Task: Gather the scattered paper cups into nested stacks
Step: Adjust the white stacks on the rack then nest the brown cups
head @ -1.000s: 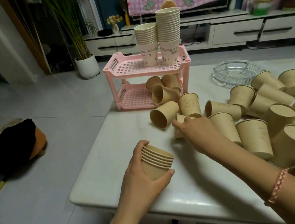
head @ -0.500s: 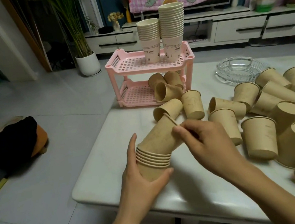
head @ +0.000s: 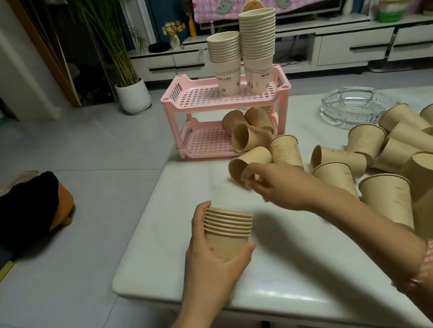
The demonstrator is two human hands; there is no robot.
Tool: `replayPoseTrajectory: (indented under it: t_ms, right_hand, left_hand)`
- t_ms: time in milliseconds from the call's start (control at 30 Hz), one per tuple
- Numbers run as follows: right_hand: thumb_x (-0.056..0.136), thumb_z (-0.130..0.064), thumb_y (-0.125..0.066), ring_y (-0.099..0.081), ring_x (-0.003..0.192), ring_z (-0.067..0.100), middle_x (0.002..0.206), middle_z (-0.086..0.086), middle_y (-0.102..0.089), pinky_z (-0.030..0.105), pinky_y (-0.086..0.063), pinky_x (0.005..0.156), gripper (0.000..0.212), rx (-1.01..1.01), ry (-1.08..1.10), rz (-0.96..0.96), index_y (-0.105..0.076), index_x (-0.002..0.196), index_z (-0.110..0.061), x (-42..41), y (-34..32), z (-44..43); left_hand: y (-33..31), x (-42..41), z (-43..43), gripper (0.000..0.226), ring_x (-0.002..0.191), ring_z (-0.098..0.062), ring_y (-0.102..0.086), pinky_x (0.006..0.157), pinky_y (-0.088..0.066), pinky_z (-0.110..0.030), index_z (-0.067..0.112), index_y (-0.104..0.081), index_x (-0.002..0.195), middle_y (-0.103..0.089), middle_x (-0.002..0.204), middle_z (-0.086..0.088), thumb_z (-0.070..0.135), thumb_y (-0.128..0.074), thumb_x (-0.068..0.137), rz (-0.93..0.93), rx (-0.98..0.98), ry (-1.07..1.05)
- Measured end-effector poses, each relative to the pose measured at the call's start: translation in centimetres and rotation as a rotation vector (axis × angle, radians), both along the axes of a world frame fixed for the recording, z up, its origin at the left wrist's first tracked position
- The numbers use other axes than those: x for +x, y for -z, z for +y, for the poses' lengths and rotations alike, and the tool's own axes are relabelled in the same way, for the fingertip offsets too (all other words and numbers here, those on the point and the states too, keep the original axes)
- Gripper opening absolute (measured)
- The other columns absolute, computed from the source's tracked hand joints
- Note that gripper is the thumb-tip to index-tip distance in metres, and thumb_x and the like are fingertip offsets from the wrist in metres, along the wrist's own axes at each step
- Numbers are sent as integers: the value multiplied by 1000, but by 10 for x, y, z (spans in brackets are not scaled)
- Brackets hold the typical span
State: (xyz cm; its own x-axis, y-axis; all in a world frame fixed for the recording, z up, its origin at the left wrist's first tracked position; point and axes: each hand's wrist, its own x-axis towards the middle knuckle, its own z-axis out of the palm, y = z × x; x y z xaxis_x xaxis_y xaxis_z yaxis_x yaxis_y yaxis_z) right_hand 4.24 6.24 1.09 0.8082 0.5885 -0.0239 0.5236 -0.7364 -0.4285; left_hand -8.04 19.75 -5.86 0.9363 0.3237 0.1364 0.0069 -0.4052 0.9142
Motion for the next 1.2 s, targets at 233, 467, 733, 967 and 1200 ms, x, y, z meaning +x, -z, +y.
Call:
replayPoseTrajectory:
  t_ms: [233, 467, 733, 967, 1200]
  right_hand:
    - [93, -3, -38, -65, 96, 26, 108, 7, -66, 29, -37, 63, 28, -631, -82, -468, -50, 118, -7, 25, 35, 21]
    - [95, -23, -38, -56, 71, 30, 86, 12, -64, 33, -35, 57, 18, -19, -40, -583, -49, 94, -9, 8, -2, 13]
    - [93, -28, -46, -43, 33, 2, 39, -3, -51, 7, -31, 41, 33, 683, 241, 42, -60, 74, -5, -24, -19, -12]
    - [93, -33, -46, -45, 45, 6, 46, -10, -45, 32, -42, 59, 30, 358, 5, -69, -50, 66, -23, -58, -1, -2]
    - [92, -30, -49, -55, 57, 12, 73, 5, -66, 17, -43, 51, 24, 431, 223, -50, -62, 97, -9, 19, -19, -37]
  left_hand:
    - [0, 11, 4, 75, 88, 5, -57, 64, -41, 1, 47, -32, 119, -54, 100, 23, 26, -80, 65, 40, -46, 18]
    - [0, 14, 6, 78, 81, 26, -48, 62, -37, 3, 50, -28, 119, -50, 96, 30, 26, -80, 66, 47, -48, 22]
    - [2, 1, 1, 104, 75, 0, -65, 61, -50, -12, 56, -12, 133, -63, 94, 15, 30, -83, 61, -12, -60, 43]
    - [10, 14, -17, 96, 90, -1, -64, 74, -53, -19, 67, -15, 124, -65, 111, 9, 51, -72, 49, -129, -67, -21]
    - [3, 52, -15, 99, 105, 14, -51, 81, -42, -2, 61, -8, 130, -44, 119, 33, 35, -78, 66, -132, 21, 167]
